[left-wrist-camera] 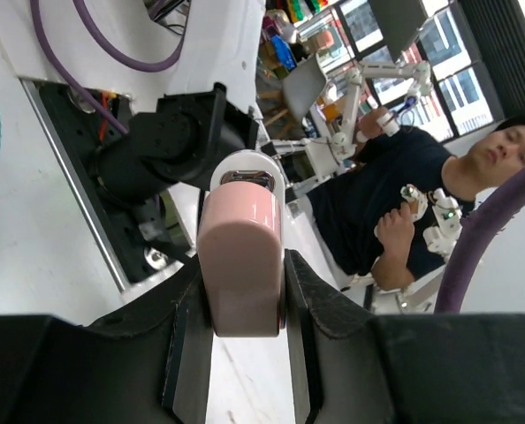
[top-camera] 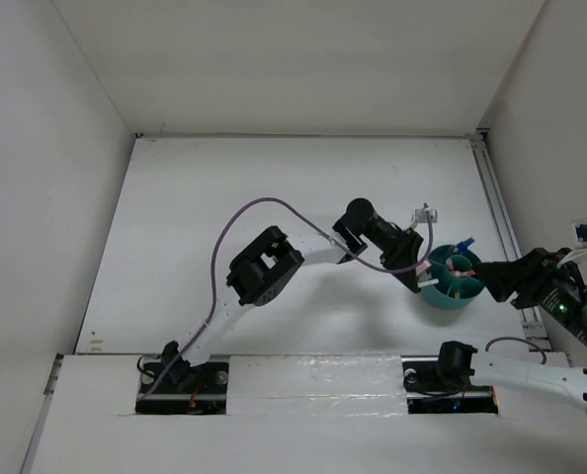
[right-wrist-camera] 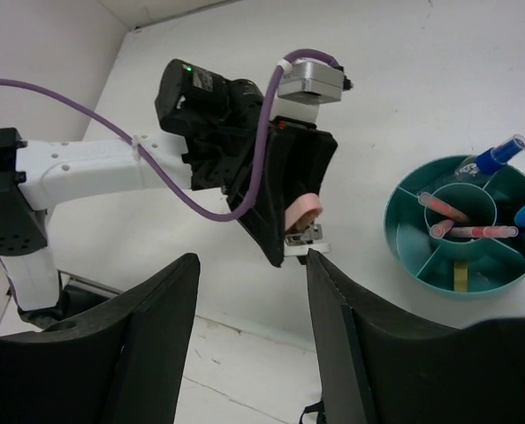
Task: Sort the stationery into containers
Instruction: Place the stapler in the storage box.
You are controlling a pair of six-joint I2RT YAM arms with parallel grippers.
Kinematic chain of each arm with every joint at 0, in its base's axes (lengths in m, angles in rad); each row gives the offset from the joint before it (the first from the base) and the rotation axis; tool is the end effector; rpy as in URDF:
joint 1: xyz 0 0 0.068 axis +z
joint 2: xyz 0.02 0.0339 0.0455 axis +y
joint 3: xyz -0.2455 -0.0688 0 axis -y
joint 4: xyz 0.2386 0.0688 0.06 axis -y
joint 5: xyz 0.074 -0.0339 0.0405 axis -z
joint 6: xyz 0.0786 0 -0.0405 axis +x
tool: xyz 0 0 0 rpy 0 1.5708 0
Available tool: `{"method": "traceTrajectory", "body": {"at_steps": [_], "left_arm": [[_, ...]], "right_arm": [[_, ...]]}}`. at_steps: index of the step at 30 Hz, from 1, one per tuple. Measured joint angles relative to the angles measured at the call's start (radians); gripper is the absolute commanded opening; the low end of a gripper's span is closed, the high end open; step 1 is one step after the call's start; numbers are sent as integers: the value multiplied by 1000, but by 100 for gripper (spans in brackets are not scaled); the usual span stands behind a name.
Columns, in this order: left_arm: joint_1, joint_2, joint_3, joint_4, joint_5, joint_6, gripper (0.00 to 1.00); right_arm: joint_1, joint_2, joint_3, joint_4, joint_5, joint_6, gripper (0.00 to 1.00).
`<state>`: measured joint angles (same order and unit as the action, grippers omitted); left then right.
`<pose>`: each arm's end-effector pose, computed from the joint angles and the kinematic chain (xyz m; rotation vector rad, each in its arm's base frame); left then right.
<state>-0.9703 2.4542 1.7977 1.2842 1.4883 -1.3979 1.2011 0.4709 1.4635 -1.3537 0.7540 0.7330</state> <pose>0.2182 -0.4572 0.2184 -1.5917 -1.3948 2.2183 0.0517 -0.0155 0.4111 0.0621 1.8764 0.6234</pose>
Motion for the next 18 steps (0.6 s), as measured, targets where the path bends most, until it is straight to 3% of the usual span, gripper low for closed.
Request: {"method": "traceTrajectory", "body": {"at_steps": [7,11,13,16,18], "left_arm": [[77,-183,-102,-16,-7,-45,0],[94,-354,-103,-22,-47,36,0],[89,-471,-105,-80,-80,210,0],[72,-632,52,-584,-244,623,0],[70,-710,182,-805,-375,824,0]], "right_arm": [[0,12,0,1,9,-8,57],[0,34,10,2,10,-23,57],[0,40,18,5,11,-30,57],[0,41,31,6,14,-37,57],[0,42,43,10,16,-45,57]]}}
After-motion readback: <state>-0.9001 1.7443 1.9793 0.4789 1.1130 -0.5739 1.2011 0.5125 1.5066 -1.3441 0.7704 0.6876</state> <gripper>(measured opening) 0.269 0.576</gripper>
